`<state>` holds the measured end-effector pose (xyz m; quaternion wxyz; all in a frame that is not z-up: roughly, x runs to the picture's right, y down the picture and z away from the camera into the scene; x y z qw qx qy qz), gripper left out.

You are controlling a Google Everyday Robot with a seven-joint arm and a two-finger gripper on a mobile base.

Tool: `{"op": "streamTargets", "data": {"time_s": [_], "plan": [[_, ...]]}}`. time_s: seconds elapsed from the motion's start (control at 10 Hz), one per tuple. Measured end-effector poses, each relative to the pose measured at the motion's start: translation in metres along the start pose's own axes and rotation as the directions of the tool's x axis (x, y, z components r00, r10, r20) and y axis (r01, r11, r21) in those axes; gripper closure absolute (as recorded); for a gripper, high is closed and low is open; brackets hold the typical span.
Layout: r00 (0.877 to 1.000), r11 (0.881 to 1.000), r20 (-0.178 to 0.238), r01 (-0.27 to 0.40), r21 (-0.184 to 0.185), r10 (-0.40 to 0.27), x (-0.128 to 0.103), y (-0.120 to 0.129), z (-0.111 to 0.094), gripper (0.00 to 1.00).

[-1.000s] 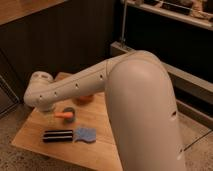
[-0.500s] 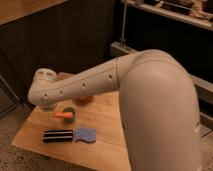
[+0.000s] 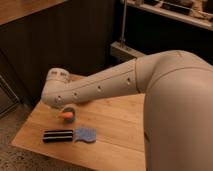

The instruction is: Place the pepper in the ceramic cup

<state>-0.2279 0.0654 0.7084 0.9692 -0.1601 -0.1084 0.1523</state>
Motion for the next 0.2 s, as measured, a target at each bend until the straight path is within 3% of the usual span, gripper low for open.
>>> {"op": "streamTargets", "data": {"time_s": [0.2], "plan": [[0.996,0.997,-0.050,-0.073,0.029,0.074,0.0142,-0.0006,-0.0010,0.20]]}}
